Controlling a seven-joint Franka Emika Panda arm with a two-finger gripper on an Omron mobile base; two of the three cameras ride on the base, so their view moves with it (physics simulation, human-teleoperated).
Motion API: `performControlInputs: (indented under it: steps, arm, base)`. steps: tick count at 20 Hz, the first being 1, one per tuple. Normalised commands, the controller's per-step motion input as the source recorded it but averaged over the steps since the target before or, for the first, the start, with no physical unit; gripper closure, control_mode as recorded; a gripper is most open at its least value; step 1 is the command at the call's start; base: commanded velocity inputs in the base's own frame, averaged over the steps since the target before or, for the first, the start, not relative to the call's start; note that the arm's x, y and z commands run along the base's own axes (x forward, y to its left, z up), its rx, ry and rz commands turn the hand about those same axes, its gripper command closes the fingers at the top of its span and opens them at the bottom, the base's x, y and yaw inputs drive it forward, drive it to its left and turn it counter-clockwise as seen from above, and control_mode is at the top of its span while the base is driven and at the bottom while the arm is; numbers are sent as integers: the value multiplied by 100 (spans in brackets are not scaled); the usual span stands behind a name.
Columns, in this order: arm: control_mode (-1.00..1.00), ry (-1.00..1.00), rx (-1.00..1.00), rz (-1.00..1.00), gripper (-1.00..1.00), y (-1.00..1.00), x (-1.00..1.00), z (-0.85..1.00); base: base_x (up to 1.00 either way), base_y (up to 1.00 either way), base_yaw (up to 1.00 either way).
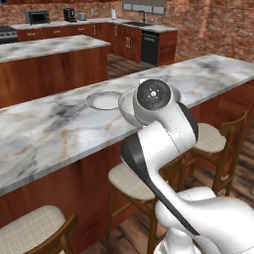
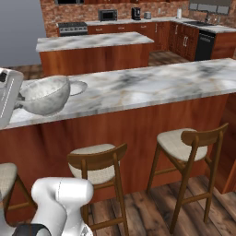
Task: Move the bowls from the cabinet to the plates on the dining table.
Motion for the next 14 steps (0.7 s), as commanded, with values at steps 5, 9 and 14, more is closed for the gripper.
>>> performControlInputs:
  steps: [5, 9, 14]
  arm:
    - [-100, 0, 0, 10, 100, 0, 67, -3]
    - [-100, 0, 0, 10, 100, 0, 67, -4]
    - [-100, 0, 0, 10, 100, 0, 56, 0]
  base:
    - [0, 0, 0]
    - [0, 0, 0]
    - [0, 0, 0]
